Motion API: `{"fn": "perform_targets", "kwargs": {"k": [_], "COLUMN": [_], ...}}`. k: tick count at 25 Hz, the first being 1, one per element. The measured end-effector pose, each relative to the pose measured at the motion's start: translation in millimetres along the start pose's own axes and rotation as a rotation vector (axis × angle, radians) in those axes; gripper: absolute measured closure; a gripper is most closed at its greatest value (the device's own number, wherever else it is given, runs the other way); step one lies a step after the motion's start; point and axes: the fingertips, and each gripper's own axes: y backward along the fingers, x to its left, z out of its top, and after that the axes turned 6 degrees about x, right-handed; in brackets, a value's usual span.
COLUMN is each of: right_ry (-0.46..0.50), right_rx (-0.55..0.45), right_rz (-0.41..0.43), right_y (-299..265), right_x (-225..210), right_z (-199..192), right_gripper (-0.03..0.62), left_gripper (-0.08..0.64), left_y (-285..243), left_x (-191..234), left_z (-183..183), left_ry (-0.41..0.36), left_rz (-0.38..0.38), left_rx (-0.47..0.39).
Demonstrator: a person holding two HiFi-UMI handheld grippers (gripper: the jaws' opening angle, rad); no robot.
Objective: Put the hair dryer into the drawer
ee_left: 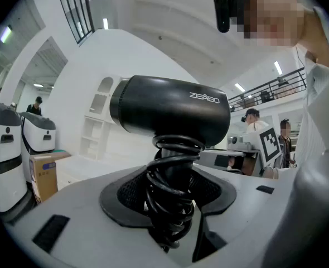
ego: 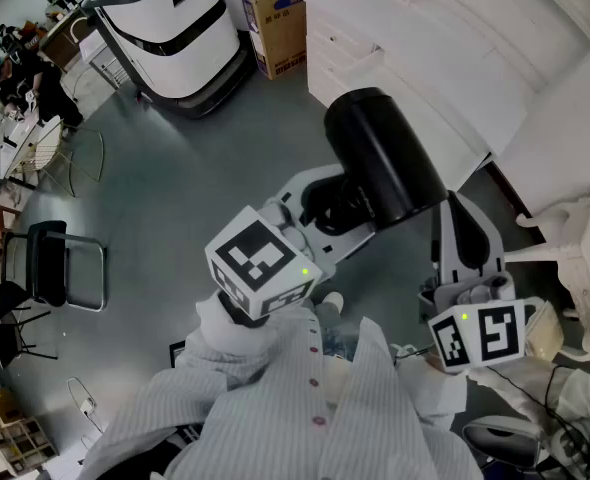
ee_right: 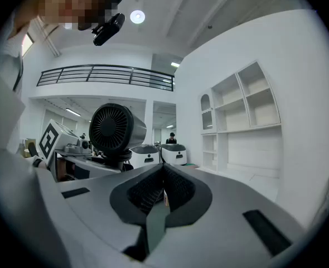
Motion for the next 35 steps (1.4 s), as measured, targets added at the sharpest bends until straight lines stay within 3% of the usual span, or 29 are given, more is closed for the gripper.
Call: {"fn": "perform_targets", "kwargs": {"k": [15,35], "right_ry": [0.004,0.009], "right_rx": [0.006,0.041], "right_rz": [-0.001,0.074], "right_y": [3,19], "right_x": [4,-21], "right_z": [-1,-15], "right_gripper": [0.581,0.58], "left_gripper": [0.342,0.342], "left_y": [3,-16], "left_x": [4,-9], "left_z": [-2,8], "left_ry": [-0.003,0.018], "left_rz": [0.02,0.092], "left_rx": [0.015,-0.006]}}
